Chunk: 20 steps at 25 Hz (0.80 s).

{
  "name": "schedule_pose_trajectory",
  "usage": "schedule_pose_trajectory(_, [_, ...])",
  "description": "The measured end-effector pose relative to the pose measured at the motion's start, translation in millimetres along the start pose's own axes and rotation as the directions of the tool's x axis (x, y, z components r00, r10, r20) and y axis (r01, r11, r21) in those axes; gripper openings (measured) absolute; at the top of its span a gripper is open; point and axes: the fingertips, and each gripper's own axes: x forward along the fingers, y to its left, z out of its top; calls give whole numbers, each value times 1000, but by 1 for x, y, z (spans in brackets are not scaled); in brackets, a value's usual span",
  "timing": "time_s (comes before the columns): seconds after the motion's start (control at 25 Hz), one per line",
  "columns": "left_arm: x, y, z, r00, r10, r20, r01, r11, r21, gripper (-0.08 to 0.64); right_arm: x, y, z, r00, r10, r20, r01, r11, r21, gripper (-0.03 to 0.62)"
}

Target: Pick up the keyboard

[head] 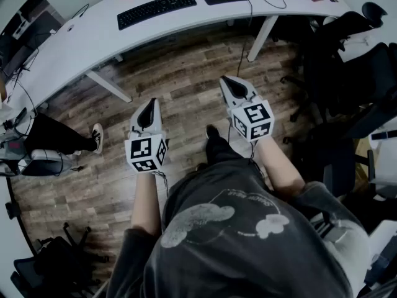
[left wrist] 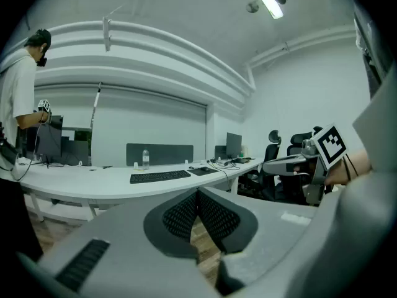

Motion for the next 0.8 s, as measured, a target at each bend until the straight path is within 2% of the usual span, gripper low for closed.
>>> schedule_pose_trajectory(0.4, [-9,6,-9,1000,12,-8,-12,1000,-21,2,-2,6,-10,1000,3,-22,-2,999,39,-9])
schedule_pose_trajectory(0.6, [-5,8,-15,1000,16,-17,-17,999,-47,2,-2,7,-9,998,65,20,-67,995,74,-9])
schedule_pose_trajectory(0.8, [14,18,-22,999,23,-38,-25,998,-61,2,16,-9,-21,999,33,-10,-32,996,77,-9])
